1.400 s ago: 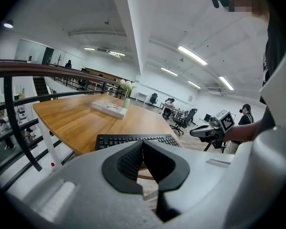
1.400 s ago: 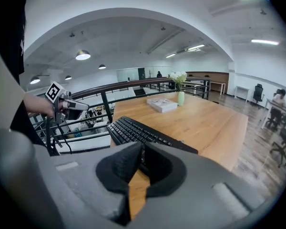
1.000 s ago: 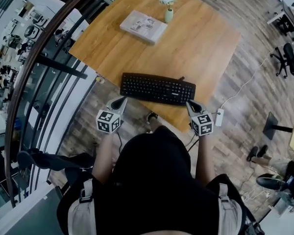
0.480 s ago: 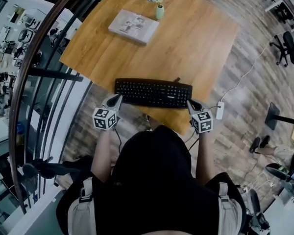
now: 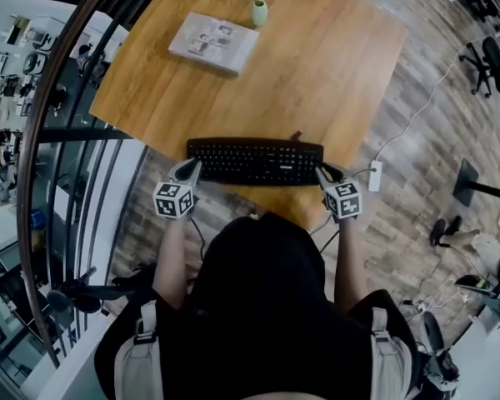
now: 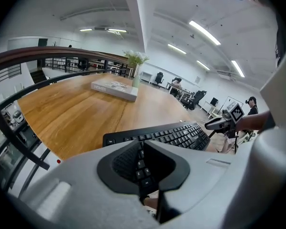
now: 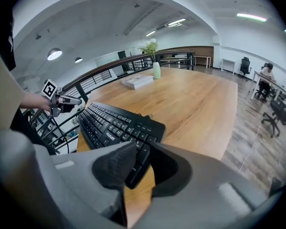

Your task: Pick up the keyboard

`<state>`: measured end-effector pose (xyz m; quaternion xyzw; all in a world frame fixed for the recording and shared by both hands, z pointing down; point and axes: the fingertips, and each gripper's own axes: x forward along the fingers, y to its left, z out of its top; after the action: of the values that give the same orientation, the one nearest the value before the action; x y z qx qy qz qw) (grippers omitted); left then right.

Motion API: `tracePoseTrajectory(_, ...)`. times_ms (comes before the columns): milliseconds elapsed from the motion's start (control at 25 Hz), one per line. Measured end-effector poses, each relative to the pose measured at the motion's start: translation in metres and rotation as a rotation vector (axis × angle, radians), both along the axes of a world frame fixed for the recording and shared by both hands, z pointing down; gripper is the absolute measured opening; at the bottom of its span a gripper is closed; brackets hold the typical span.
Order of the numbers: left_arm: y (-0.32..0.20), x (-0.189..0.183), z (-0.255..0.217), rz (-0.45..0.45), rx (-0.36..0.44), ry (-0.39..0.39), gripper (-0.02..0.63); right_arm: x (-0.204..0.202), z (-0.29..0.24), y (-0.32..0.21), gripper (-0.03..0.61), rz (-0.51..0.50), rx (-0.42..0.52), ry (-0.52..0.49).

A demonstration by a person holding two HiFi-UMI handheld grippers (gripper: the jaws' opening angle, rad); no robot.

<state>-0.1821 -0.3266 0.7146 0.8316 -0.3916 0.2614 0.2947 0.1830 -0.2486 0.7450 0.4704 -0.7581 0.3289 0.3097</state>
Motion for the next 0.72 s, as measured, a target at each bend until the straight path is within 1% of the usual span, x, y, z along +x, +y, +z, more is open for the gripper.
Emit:
tracePoseTrajectory(160,-0.007,-0.003,0.012,-0.012,-0.013,-0.024,0.018,0.006,0.012,0.002,0.133,0.024,-0.028,0.007)
tracePoseTrajectory(280,-0.009,-0.007,0.02,-0.035,-0.024,-0.039,0.024,0.005,0.018,0.003,0.172,0.033,-0.048,-0.017)
tracePoseTrajectory(400,-0.013,-0.01,0.026,-0.053,-0.041,-0.046,0.133,0.003,0.024,0.003,0.195,0.024,-0.068,-0.032)
tracePoseTrajectory(560,-0.014,-0.01,0.038,-0.035,-0.062,-0.074,0.187,0.004,0.029,0.003,0.199,0.023,-0.079,-0.04)
tracePoseTrajectory(600,-0.014,-0.009,0.041,-0.032,-0.068,-0.07,0.208,0.004,0.031,0.003,0.199,0.027,-0.082,-0.042)
tracePoseTrajectory(720,-0.017,-0.007,0.044,-0.043,-0.07,-0.044,0.238,0.005,0.035,0.001,0.2,0.042,-0.091,-0.06)
